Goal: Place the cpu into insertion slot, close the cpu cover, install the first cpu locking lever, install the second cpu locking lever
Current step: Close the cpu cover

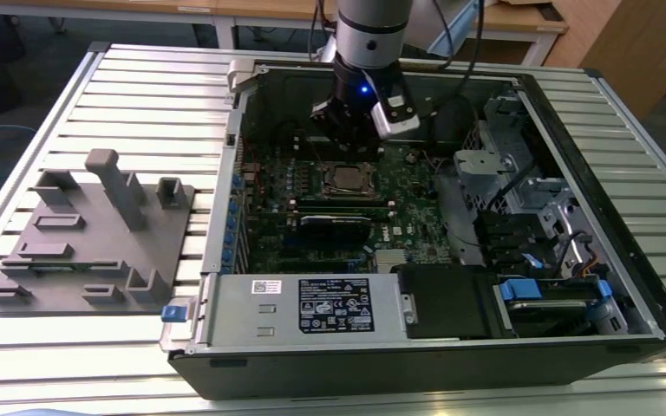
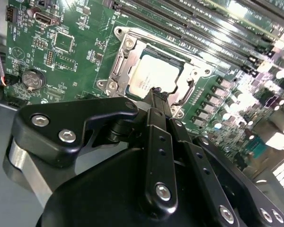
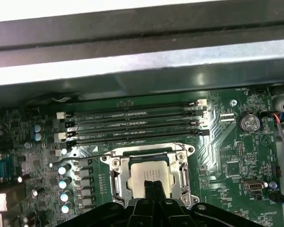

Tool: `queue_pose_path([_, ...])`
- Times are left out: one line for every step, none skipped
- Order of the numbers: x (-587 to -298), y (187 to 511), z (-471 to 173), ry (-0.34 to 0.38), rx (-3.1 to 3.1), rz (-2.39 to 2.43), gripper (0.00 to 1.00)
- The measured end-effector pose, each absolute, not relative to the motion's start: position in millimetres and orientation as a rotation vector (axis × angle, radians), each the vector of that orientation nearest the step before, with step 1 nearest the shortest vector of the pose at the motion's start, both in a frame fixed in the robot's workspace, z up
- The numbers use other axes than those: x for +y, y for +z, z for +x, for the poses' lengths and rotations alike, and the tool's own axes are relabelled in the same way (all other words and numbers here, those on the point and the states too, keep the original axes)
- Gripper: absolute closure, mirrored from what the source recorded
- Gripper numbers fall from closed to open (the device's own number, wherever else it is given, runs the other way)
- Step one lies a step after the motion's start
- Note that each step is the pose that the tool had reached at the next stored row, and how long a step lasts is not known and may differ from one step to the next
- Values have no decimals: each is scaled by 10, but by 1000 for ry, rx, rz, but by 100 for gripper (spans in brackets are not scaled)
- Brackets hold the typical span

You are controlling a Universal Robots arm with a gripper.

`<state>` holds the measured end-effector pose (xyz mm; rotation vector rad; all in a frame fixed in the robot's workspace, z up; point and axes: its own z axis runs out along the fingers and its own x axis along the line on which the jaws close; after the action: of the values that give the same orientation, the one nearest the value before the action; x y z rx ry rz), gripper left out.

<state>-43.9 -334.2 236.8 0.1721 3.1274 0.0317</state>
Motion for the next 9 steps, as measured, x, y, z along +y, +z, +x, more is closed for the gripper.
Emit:
queue_pose_path([-3342,2369,-440,31,3128,168,90])
queue_pose_path([-3342,2369,-440,31,3128,167,90])
queue_pose_path([-3342,2369,-440,31,3128,167,90])
queue_pose_path([-3342,2368,-440,31,3128,167,90])
queue_pose_path([-3342,2368,-440,32,3128,167,90])
queue_pose_path([-3341,2364,-439,32,3128,167,90])
queue_pose_path([-3341,2358,-440,32,3128,167,90])
queue_pose_path([-3342,2350,-440,32,3128,166,90])
queue_pose_path([-3342,2341,-440,32,3128,165,90])
